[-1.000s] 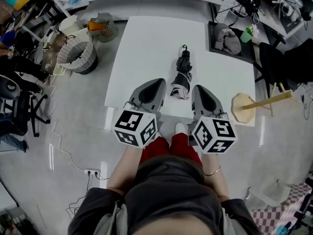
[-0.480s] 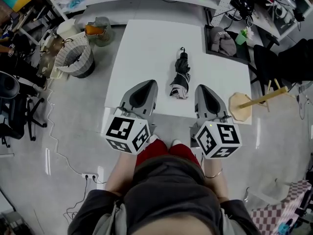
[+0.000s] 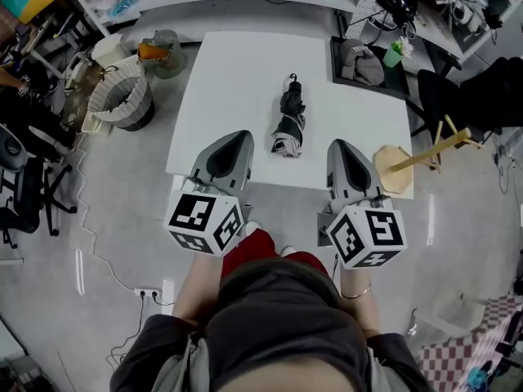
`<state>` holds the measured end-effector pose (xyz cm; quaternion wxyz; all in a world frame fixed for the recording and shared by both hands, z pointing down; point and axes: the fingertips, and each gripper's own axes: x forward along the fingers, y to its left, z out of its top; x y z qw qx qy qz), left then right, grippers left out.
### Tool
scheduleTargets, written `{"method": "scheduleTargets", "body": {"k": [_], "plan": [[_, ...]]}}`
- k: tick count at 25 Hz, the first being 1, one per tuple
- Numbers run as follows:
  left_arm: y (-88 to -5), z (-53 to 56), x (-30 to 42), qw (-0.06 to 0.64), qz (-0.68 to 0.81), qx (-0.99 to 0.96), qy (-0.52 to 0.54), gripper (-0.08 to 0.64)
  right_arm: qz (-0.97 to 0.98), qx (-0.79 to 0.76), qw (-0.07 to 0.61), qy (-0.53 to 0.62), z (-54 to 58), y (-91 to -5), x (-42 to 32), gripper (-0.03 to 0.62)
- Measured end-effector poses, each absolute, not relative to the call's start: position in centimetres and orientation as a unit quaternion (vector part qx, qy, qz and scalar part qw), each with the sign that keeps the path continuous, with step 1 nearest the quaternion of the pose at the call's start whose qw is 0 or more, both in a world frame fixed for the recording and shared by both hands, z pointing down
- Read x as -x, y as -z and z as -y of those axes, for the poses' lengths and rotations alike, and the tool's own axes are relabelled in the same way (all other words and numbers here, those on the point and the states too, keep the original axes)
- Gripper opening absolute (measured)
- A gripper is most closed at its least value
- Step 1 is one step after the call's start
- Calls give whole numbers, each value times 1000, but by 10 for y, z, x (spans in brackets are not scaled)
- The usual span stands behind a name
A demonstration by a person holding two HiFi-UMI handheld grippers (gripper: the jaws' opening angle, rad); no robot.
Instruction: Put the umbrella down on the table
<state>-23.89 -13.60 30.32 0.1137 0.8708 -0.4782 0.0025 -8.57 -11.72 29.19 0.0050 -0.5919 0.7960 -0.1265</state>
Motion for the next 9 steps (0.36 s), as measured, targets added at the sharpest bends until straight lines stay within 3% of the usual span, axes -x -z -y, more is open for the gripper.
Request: {"method": "scheduleTargets", "body": {"k": [9], "plan": [[-301, 92, 215, 101, 498, -861, -12, 12, -806, 578, 10, 130, 74, -295, 59, 18]]}}
